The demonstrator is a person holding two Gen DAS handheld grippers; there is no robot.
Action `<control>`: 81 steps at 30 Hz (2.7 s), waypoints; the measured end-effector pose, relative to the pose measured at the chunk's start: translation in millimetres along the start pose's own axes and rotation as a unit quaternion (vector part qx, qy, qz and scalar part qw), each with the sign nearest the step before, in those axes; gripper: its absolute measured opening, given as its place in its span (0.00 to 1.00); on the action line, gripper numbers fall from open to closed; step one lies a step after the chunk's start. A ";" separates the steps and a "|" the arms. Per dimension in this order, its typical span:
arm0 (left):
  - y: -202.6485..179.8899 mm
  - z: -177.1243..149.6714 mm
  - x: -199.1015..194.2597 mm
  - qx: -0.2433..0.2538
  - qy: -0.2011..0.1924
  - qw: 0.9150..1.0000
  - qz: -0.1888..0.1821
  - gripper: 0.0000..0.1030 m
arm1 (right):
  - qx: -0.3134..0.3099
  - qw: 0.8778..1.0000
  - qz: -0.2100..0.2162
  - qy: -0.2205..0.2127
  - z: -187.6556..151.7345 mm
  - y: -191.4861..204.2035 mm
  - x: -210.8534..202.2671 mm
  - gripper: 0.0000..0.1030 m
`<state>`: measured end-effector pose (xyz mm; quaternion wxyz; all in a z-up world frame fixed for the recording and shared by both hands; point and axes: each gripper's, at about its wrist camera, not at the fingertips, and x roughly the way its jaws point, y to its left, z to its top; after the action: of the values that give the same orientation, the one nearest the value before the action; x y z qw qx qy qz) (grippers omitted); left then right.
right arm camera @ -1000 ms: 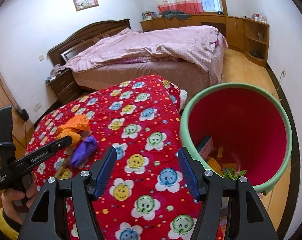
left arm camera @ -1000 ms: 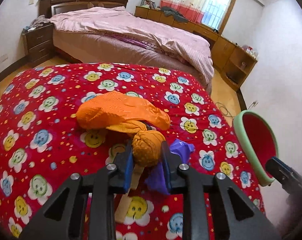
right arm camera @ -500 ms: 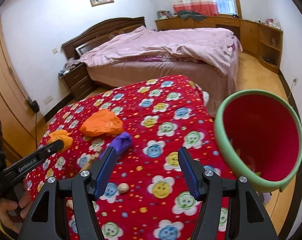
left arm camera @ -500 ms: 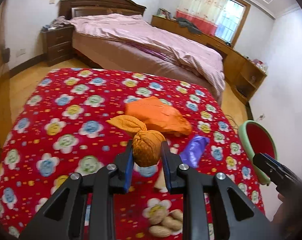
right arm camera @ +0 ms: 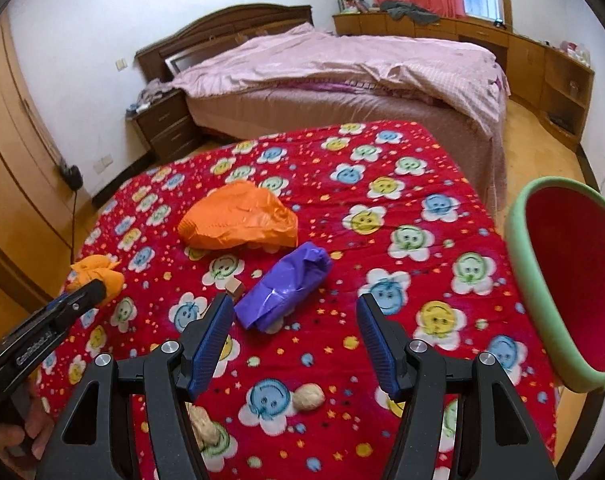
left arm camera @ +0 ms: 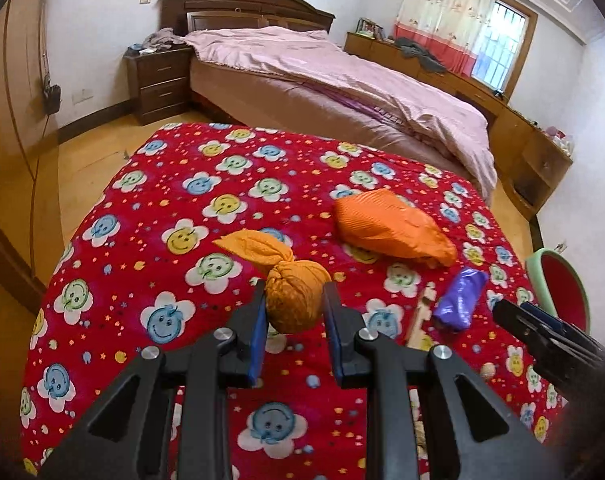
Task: Collect trash
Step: 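Grasp the purple plastic bag with the right tool, then carry the orange ball and purple bag over the red bin and open both tools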
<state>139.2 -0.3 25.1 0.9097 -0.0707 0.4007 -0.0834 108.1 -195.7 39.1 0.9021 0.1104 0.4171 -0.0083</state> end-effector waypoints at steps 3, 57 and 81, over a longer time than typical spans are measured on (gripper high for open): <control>3.4 -2.2 5.0 -0.002 0.004 1.000 0.001 0.25 | 0.003 1.000 0.000 0.012 1.2 2.4 13.7 0.63; -117.4 -18.4 -49.7 0.103 -0.013 0.990 -0.092 0.25 | 0.059 0.994 -0.023 -0.090 -21.5 -72.7 -95.5 0.19; -256.0 -37.9 -29.4 0.203 0.020 0.967 -0.152 0.25 | 0.165 0.976 -0.092 -0.109 -50.6 -204.5 -126.4 0.19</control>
<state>67.2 -246.4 70.9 0.8736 0.0573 0.3776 -0.3017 -34.2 -394.6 63.3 0.9069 0.2177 0.3174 -0.1716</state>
